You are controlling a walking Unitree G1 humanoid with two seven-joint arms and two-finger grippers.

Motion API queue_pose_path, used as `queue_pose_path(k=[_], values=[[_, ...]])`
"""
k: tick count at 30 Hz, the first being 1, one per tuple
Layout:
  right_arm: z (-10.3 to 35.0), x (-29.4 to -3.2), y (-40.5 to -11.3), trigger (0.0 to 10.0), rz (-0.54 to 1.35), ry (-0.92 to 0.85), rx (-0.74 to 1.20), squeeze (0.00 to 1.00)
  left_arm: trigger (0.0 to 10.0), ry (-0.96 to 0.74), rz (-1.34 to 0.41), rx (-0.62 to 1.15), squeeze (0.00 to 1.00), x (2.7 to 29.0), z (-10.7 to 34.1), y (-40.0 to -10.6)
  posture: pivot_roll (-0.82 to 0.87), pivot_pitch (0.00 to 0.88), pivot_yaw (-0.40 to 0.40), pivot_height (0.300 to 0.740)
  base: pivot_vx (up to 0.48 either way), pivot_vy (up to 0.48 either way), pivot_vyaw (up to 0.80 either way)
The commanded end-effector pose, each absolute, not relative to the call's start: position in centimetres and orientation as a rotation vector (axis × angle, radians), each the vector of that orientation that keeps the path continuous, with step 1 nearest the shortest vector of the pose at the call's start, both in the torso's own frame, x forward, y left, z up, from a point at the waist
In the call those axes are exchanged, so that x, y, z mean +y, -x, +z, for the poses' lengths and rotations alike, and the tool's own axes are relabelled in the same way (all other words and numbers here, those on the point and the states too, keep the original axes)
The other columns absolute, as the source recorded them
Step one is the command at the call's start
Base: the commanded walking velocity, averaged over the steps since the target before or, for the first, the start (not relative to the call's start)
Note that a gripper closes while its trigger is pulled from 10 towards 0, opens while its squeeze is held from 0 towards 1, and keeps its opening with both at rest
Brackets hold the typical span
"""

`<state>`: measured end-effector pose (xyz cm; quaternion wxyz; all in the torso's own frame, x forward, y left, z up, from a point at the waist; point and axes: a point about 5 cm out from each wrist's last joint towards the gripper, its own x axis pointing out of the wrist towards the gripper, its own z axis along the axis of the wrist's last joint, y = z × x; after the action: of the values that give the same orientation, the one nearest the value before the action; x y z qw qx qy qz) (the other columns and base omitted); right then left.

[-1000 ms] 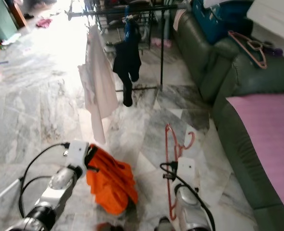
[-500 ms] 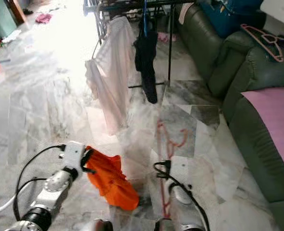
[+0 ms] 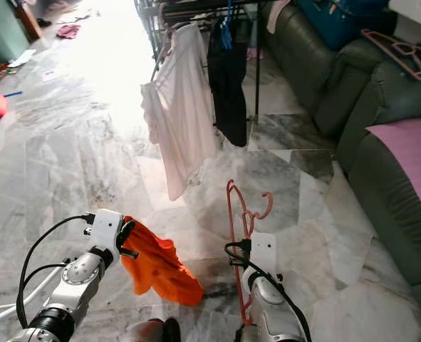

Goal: Hang hanger

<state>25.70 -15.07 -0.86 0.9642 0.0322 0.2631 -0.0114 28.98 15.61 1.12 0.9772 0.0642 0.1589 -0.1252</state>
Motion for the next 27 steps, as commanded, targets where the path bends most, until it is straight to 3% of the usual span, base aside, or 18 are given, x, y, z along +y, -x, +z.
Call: queue_pose_path(k=[1,13,17,19,21,27], values=[[-1.1,-15.2,-25.3,10.0,-0.008,-0.031,0.543,0.0,10.0,-0.144,-0.273,0.299,0.0,15.6,1.4,-29.1,-0.09,0.18,0.067,0.74,0.0,0.0,0.0],[-0.6,-14.9,-25.7,10.0,0.021,0.039,0.486,0.0,10.0,-0.141,-0.298,0.277,0.0,15.0,1.9,-29.5,-0.09,0.178,0.076,0.74,0.0,0.0,0.0],[-0.3,-14.5,-25.6,10.0,0.078,0.099,0.453,0.0,10.0,-0.107,-0.349,0.231,0.0,14.4,2.6,-29.8,-0.09,0.188,0.076,0.74,0.0,0.0,0.0],[0.1,-14.5,-25.7,10.0,0.104,0.104,0.425,0.0,10.0,-0.177,-0.422,0.177,0.0,13.7,3.4,-30.1,-0.09,0.197,0.072,0.74,0.0,0.0,0.0],[1.5,-15.4,-26.0,10.0,0.208,0.203,0.33,0.0,10.0,-0.219,-0.501,0.09,0.0,12.8,5.3,-31.3,-0.09,0.207,0.075,0.74,0.0,0.0,0.0],[3.5,-19.2,-26.3,10.0,0.275,0.253,0.283,0.0,10.0,-0.357,-0.607,-0.021,0.0,12.4,8.4,-33.2,-0.09,0.214,0.076,0.74,0.0,0.0,0.0]])
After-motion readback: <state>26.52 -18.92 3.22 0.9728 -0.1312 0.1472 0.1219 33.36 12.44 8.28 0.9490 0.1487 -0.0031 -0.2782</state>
